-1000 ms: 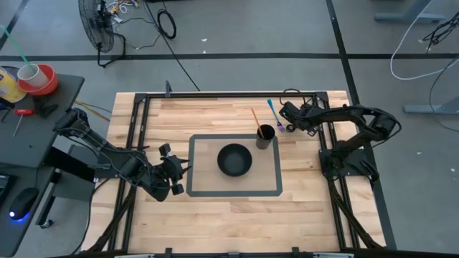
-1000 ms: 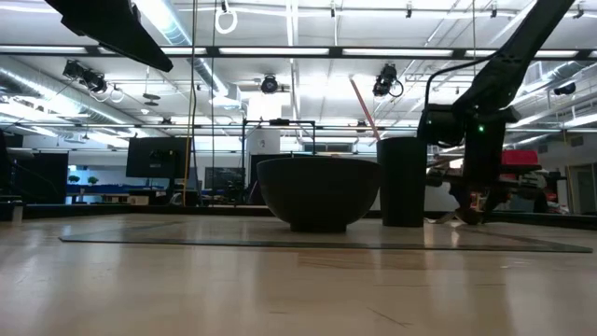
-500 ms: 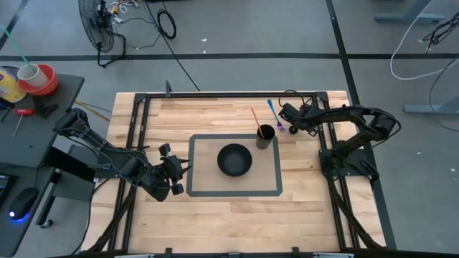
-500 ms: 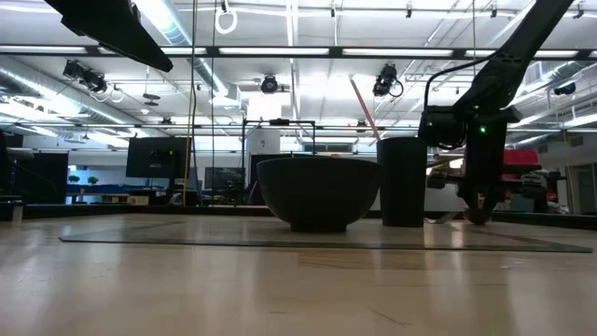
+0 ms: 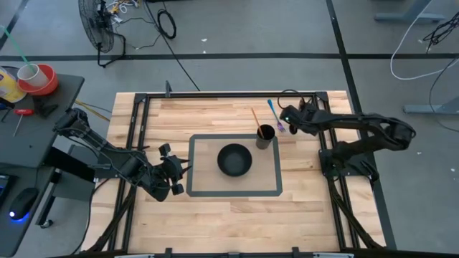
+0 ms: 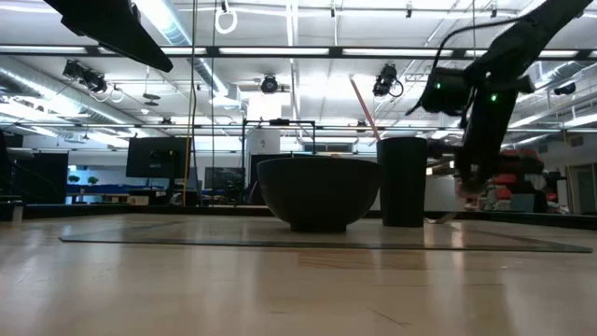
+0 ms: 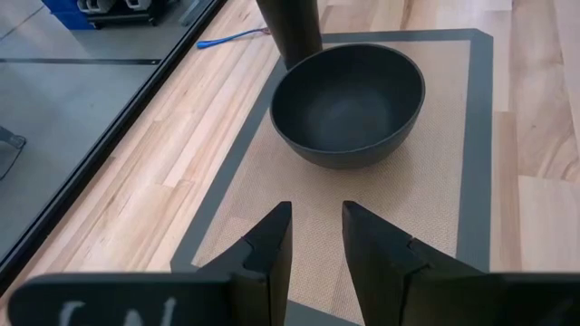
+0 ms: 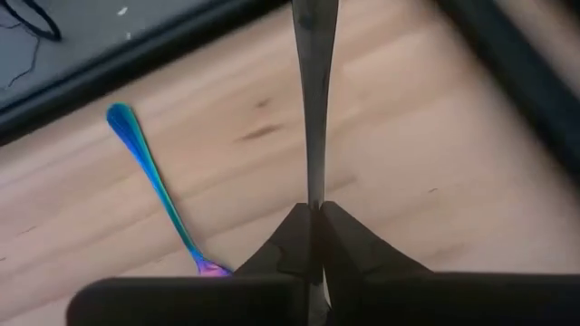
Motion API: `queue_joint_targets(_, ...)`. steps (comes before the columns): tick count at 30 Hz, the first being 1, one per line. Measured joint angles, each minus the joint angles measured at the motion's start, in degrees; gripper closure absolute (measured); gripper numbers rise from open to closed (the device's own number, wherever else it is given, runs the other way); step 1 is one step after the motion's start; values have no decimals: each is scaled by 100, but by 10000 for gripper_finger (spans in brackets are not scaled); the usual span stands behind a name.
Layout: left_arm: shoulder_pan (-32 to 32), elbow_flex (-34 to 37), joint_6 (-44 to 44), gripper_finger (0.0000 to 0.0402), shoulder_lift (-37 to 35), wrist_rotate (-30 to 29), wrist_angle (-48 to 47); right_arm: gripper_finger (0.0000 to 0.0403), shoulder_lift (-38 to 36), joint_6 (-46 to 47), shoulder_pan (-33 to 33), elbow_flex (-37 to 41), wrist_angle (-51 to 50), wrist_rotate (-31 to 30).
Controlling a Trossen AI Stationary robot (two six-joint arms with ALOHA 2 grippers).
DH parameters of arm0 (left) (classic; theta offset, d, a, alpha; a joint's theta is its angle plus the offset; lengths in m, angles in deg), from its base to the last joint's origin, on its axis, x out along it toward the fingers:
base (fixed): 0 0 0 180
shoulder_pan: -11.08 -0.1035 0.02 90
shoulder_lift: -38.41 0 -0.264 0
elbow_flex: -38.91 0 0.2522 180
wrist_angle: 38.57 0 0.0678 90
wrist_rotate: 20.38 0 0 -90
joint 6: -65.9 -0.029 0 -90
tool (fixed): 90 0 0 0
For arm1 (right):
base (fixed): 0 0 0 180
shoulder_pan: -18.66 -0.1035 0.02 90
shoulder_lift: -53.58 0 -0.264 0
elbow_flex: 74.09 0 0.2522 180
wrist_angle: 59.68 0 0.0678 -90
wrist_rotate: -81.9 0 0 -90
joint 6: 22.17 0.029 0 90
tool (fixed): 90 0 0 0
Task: Pick & Place Utensil
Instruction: Put the black spoon into the black bowl on the transparent mat
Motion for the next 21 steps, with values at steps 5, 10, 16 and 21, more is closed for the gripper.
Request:
queue_joint_targets(5, 0, 0, 13, 296, 0, 0, 1, 384, -245, -174, -489, -884, -1622, -376)
queue_joint_targets(10, 0, 0, 13, 296, 0, 0, -1, 381, -217, -188, -1293, -2027, -2654, -878)
queue_joint_targets(16, 0, 0, 12, 296, 0, -1, -2, 385, -164, -641, -2348, -3236, -2591, -1670)
queue_joint_targets(21, 0, 0, 11, 296, 0, 0, -7, 386, 317, -1632, -3040, -4153, -1806, -2081)
